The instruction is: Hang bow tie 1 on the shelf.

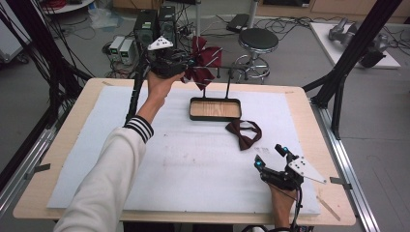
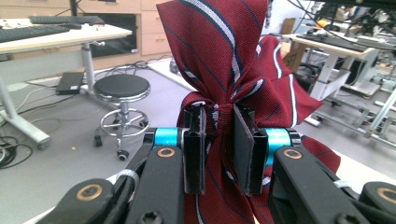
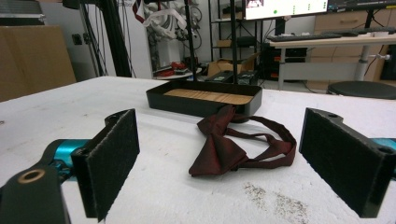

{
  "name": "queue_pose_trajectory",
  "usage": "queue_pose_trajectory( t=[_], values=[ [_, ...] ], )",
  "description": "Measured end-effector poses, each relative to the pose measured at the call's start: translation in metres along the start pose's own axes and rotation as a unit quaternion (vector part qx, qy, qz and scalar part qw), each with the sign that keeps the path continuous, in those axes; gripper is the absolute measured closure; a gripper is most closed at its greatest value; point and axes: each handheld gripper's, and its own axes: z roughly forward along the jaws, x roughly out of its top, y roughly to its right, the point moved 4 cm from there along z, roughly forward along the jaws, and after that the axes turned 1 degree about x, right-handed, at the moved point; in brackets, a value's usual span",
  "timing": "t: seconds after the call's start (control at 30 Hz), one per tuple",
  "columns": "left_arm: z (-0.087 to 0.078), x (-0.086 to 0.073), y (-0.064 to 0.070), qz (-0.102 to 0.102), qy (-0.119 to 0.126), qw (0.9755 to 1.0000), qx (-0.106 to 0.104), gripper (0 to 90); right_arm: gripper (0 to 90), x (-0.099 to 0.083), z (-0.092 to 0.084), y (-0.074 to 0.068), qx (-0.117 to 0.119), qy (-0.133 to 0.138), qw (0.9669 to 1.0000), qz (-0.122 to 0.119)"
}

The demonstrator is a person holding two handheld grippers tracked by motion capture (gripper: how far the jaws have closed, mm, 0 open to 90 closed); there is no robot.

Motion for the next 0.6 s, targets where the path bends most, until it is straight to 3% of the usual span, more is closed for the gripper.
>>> queue_pose_trajectory(
  t=[0.6],
  values=[
    [-0.0026, 0.0001, -0.0076, -0.014, -0.003, 0.9996, 0.026, 74.3, 11.2, 0.0000, 0.0000, 0.0000, 0.001, 0.001, 1.0000, 0.001]
  ],
)
